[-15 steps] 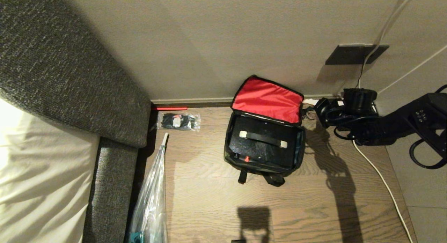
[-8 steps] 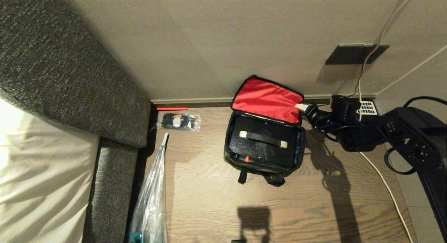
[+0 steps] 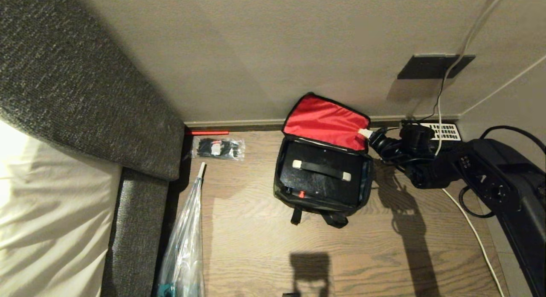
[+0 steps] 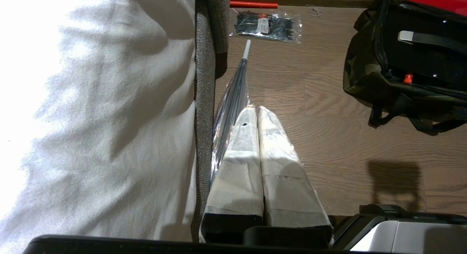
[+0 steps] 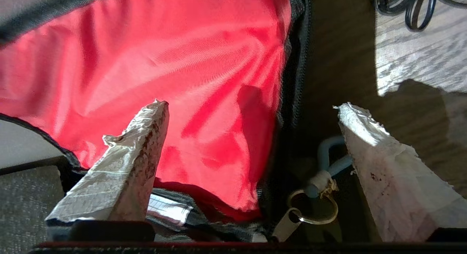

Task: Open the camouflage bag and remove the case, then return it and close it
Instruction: Close the top of the storage box

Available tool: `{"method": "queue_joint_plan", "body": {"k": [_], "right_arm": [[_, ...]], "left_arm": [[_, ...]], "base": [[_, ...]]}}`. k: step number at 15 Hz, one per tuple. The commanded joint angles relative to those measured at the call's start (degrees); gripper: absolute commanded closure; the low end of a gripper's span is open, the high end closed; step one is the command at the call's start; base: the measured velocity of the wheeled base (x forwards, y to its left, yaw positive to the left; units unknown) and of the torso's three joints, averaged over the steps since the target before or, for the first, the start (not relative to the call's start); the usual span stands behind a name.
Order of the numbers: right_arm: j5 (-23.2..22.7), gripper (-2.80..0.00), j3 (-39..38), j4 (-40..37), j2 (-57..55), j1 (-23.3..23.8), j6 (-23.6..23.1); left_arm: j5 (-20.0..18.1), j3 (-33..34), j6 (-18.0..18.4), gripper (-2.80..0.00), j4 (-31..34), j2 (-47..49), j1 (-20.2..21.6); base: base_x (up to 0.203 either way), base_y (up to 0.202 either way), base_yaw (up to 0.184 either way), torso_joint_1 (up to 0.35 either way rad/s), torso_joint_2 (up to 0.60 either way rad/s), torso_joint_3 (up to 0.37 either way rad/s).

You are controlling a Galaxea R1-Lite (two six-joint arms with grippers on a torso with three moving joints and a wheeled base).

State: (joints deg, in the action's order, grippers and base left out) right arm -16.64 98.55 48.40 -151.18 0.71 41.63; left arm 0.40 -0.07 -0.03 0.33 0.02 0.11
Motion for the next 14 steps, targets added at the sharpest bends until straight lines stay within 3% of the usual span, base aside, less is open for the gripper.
{"method": "queue_joint_plan", "body": {"k": [1,2,11,14], "right_arm": [[0.02,-2.80,1.54,0.71,-1.70,-0.08,0.21],[0.00,0.00,1.88,1.20,-1.88,-0.12,0.24],[-2.94,0.00,1.93,4.58,-2.54,-1.29,-1.55],[-2.83,0.00,-0.92,4.56,-0.50,-1.40,-4.23]], "left_arm": [[0.04,-0.01,-0.05,0.00,0.02,-0.20,-0.02],[0.04,-0.01,-0.05,0.00,0.02,-0.20,-0.02],[0.04,-0.01,-0.05,0.00,0.02,-0.20,0.07],[0.04,-0.01,-0.05,0.00,0.02,-0.20,0.05]], "base": [[0.000,0.000,0.000,0.000,0.00,0.000],[0.000,0.000,0.000,0.000,0.00,0.000],[0.000,0.000,0.000,0.000,0.00,0.000],[0.000,0.000,0.000,0.000,0.00,0.000]]}}
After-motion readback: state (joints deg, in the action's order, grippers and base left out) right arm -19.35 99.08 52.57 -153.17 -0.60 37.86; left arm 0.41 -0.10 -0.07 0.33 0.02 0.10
